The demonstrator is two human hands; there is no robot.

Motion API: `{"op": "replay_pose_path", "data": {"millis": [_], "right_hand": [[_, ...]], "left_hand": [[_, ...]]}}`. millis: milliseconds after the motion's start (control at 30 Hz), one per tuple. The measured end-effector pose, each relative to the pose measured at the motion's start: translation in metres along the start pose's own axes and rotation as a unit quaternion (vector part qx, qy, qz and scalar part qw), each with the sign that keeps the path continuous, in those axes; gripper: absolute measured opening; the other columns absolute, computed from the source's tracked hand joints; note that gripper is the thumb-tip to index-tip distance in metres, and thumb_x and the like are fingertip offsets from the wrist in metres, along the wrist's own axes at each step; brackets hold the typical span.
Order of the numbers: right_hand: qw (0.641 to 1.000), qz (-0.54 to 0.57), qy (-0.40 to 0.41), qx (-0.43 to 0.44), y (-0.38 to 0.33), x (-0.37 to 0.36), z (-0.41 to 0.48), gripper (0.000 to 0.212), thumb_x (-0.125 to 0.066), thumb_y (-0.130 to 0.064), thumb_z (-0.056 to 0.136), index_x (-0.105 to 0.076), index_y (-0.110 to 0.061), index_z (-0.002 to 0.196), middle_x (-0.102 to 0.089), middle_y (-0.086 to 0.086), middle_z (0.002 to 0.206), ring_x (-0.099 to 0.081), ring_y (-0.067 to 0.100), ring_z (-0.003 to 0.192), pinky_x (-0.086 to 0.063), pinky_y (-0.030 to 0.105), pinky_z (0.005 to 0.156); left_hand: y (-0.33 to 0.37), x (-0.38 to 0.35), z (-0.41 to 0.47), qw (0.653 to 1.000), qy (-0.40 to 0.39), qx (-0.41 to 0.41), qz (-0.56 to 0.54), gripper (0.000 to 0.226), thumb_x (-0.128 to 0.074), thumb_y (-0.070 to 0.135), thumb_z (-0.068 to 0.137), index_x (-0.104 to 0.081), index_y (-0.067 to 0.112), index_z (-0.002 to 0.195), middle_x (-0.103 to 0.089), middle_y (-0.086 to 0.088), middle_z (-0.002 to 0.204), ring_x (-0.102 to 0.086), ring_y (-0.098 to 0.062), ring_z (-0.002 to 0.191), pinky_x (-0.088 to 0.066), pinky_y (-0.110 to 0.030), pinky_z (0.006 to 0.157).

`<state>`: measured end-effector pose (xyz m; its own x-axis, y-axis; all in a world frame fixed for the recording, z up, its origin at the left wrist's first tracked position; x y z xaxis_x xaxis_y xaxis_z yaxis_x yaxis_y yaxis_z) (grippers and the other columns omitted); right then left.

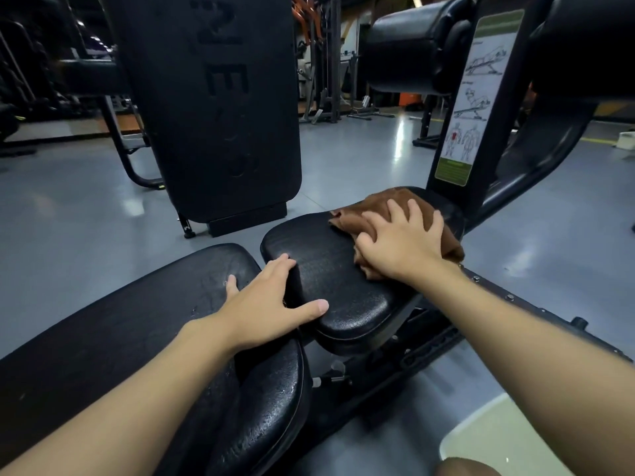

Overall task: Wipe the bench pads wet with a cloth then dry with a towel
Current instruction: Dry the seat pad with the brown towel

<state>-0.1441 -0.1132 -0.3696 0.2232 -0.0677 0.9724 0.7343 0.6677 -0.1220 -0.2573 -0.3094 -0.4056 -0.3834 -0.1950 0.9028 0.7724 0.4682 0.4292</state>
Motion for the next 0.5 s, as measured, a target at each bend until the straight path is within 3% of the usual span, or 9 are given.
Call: {"op": "replay_pose_path", "data": {"millis": [167, 267, 333, 400, 500], "right_hand": [[0.998, 0.028, 0.035, 0.040, -0.031, -0.009, -0.082, 0.058, -0.028, -0.058, 0.093, -0.027, -0.046, 0.150, -0.006, 0.002, 0.168, 0.007, 0.033, 0.152, 0.004, 0.064, 0.117], [0.996, 0.040, 0.051, 0.059, -0.036, -0.011, -0.111, 0.064, -0.019, -0.060, 0.088, -0.029, -0.047, 0.150, -0.008, 0.002, 0.168, 0.006, 0.033, 0.152, 0.003, 0.062, 0.118], [0.996, 0.052, 0.046, 0.062, -0.029, -0.010, -0.104, 0.069, -0.013, -0.062, 0.083, -0.031, -0.048, 0.148, -0.010, 0.000, 0.168, 0.005, 0.030, 0.153, 0.002, 0.060, 0.119], [0.996, 0.064, 0.043, 0.051, -0.017, -0.007, -0.080, 0.063, -0.019, -0.060, 0.088, -0.033, -0.047, 0.148, -0.010, -0.002, 0.167, 0.005, 0.026, 0.153, 0.002, 0.059, 0.119], [0.995, 0.091, 0.038, 0.003, 0.007, 0.000, -0.035, 0.054, -0.030, -0.056, 0.093, -0.036, -0.046, 0.146, -0.010, -0.003, 0.167, 0.006, 0.024, 0.153, 0.003, 0.060, 0.119]], "left_hand": [[0.005, 0.003, -0.003, 1.000, 0.001, 0.009, -0.002, 0.089, -0.051, 0.070, 0.088, -0.014, 0.028, 0.157, -0.003, 0.013, 0.167, -0.023, -0.012, 0.149, 0.007, -0.060, 0.119], [0.012, 0.007, -0.002, 1.000, -0.003, 0.000, -0.018, 0.083, -0.051, 0.055, 0.087, -0.016, 0.027, 0.157, -0.005, 0.009, 0.167, -0.015, -0.013, 0.152, 0.005, -0.056, 0.121], [0.021, 0.009, -0.001, 0.999, -0.005, -0.026, -0.033, 0.083, -0.050, 0.053, 0.081, -0.020, 0.029, 0.155, -0.017, 0.008, 0.165, -0.024, -0.019, 0.149, -0.011, -0.049, 0.123], [0.028, 0.009, 0.001, 0.997, -0.009, -0.039, -0.064, 0.081, -0.053, 0.050, 0.082, -0.019, 0.030, 0.153, -0.034, 0.007, 0.158, -0.042, -0.020, 0.137, -0.034, -0.040, 0.114], [0.031, 0.009, 0.001, 0.998, -0.007, -0.038, -0.049, 0.083, -0.058, 0.049, 0.091, -0.011, 0.029, 0.156, -0.033, 0.009, 0.159, -0.044, -0.017, 0.136, -0.037, -0.032, 0.108]]}}
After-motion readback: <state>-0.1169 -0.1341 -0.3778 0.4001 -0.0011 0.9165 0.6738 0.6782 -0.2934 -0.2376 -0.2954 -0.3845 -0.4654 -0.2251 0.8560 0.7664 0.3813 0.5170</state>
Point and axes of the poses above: each hand's wrist, its own z-axis towards the middle knuckle, its own x-axis out of the back of the hand, y = z × x, the point moved 6 cm from there along z, towards the middle knuckle
